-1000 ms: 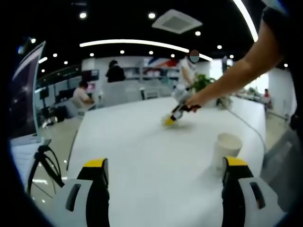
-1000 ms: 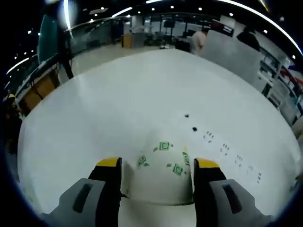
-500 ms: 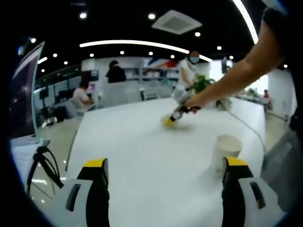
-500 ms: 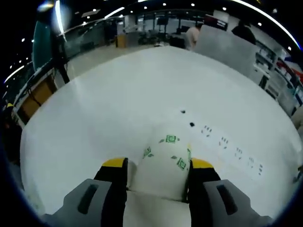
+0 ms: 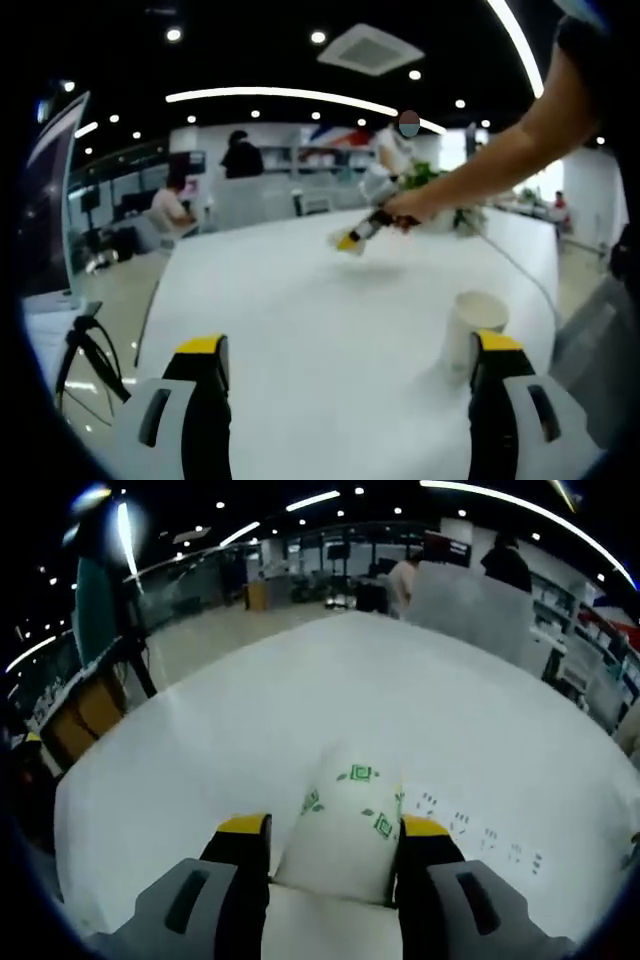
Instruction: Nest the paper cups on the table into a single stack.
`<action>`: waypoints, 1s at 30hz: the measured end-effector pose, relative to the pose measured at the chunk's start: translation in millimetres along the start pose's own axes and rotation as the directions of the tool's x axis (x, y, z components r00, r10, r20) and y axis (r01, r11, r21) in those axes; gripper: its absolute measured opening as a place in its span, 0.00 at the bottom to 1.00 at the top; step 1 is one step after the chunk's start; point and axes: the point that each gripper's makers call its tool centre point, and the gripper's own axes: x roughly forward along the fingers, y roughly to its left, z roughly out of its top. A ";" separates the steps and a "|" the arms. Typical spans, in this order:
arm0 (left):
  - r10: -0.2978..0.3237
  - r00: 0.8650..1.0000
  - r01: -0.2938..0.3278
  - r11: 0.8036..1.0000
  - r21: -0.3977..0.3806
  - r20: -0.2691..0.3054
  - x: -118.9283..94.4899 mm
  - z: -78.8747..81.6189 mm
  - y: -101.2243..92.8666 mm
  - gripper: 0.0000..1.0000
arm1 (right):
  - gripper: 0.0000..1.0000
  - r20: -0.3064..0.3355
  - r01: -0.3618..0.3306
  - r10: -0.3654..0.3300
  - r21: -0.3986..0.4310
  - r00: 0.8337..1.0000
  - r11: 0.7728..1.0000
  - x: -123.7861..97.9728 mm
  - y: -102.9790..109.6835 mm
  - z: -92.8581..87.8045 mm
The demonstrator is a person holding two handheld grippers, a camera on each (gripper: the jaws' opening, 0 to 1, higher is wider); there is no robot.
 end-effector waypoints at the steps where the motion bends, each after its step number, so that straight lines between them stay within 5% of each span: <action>1: -0.002 1.000 0.002 1.000 0.002 0.003 0.6 2.0 -1.0 0.99 | 0.46 0.021 0.002 -0.002 0.000 1.000 1.000 -0.7 -1.0 5.3; 11: -0.010 1.000 0.010 1.000 0.007 0.014 -0.9 12.3 -2.2 0.99 | 0.45 0.226 0.020 -0.025 0.025 0.974 0.999 -20.9 -6.2 55.3; 26: -0.033 0.999 0.033 0.999 -0.025 0.031 0.6 25.7 -3.6 0.99 | 0.45 0.302 0.004 -0.007 0.013 0.953 1.000 -36.2 5.7 69.7; 30: -0.086 0.996 0.087 0.996 -0.026 0.015 3.8 26.3 -13.8 0.99 | 0.45 0.306 -0.002 0.000 0.006 0.952 1.000 -40.1 10.6 67.7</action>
